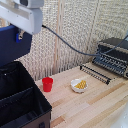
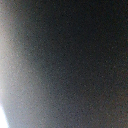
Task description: Gently maneuver your gripper in the book's direction. Confidently hold the book by angling your gripper properly. Relocate the book to the caddy. Pinpoint the back pocket of the caddy and set the book down inside it.
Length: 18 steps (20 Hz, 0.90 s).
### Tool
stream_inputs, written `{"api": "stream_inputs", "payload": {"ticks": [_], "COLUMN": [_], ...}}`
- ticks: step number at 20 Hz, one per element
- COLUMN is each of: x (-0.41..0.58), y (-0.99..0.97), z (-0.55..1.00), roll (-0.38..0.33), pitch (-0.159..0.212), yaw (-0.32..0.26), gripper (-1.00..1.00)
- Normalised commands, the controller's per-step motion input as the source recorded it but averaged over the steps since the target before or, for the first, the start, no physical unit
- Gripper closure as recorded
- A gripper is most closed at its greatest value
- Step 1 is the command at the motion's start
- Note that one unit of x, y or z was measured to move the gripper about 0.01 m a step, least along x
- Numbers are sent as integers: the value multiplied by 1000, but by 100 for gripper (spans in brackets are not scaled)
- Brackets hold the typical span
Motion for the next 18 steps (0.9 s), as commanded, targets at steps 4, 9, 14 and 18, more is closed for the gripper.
{"api": "stream_inputs", "payload": {"ticks": [4,9,14,18], "x": [366,303,414,541], "y": [594,365,109,9], "z": [-15,-10,0,0], "roll": [0,-17,-18,0], "pitch": [6,65,188,169], "yaw": [-57,-59,-38,-24], "gripper": [100,100,100,100]}}
